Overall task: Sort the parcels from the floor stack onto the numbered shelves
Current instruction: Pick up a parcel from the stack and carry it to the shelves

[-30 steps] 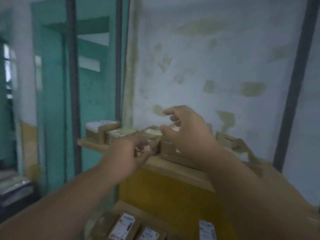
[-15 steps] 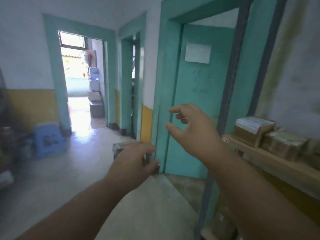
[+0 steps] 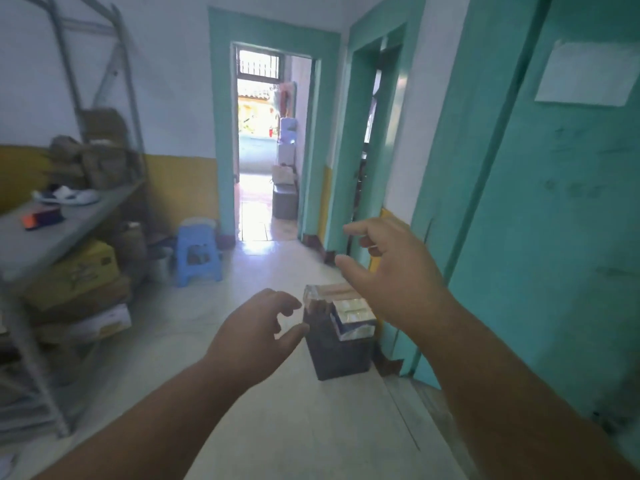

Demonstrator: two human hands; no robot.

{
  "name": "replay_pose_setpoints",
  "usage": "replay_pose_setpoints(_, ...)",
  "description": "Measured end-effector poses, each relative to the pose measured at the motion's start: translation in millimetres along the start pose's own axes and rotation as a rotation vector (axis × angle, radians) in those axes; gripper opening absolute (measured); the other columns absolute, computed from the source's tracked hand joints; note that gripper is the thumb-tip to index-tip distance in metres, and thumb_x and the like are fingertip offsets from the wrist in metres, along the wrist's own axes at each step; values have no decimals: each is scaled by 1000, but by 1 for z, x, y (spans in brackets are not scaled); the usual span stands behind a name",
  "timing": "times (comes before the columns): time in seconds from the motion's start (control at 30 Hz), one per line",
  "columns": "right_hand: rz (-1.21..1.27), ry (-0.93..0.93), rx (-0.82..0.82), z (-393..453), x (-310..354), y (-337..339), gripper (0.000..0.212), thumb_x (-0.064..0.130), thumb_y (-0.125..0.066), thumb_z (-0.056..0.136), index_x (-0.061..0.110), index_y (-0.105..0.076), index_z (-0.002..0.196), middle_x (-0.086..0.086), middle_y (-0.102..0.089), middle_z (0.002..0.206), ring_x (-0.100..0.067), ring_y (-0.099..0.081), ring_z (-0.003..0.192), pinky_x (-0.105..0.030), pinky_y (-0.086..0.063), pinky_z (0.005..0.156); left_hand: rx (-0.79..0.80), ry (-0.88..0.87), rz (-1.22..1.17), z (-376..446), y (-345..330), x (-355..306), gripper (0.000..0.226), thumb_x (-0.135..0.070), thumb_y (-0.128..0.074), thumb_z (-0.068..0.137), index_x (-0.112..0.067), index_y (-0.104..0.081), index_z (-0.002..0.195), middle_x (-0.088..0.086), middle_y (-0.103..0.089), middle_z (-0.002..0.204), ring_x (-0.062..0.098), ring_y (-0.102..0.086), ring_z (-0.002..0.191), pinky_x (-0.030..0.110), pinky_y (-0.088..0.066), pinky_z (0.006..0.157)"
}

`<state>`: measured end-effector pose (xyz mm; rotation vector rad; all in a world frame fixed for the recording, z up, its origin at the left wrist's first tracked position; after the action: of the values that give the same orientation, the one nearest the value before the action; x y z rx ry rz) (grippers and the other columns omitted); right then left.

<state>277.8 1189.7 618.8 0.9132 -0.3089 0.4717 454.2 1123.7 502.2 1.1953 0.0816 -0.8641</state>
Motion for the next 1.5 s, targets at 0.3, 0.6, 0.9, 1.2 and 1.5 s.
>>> replay_pose_setpoints(0.3,51,18,58,166,-81,-168,40,37,-67,91,29,-59,129,18,-50,115,0,-51,104,-20,-43,91,22,100,46,154,-64,165,35,-50,-67,88,-36,-61,120,-20,-54,103,1,-58,81,18,-49,72)
replay_pose_setpoints(0.6,-69,-230,19,306,-205,-236,40,35,-68,89,26,-60,127,15,-51,111,-5,-52,103,-20,-39,88,221,-27,-14,375,-161,239,35,-49,-65,90,-34,-60,121,-16,-57,108,4,-60,82,17,-51,71)
replay_pose_setpoints(0.9,-79,-284,11,448,-364,-311,40,36,-66,91,25,-58,128,7,-55,122,-10,-54,111,-29,-44,95,287,-28,-89,566,-294,294,29,-45,-67,90,-34,-62,116,-20,-55,101,-1,-57,78,8,-43,64)
replay_pose_setpoints(1.2,-3,-334,95,606,-465,-429,41,39,-67,91,27,-58,129,9,-55,127,-7,-53,112,-30,-47,99,354,51,-40,724,-349,400,34,-47,-66,90,-35,-59,121,-19,-56,105,-2,-58,81,15,-48,73)
replay_pose_setpoints(1.5,-82,-601,12,710,-577,-572,39,34,-69,90,17,-61,124,2,-62,122,-11,-56,111,-38,-51,100,599,-89,-53,911,-473,535,35,-46,-64,92,-34,-59,124,-17,-56,106,-1,-58,82,21,-49,72)
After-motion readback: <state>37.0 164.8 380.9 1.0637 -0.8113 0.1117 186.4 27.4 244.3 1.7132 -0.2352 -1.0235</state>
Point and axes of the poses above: each hand's wrist, its own z-axis towards the middle knuckle, its own y-axis out of the back of the hand, x = y × z, the point moved 4 cm from there along z, towards the middle knuckle
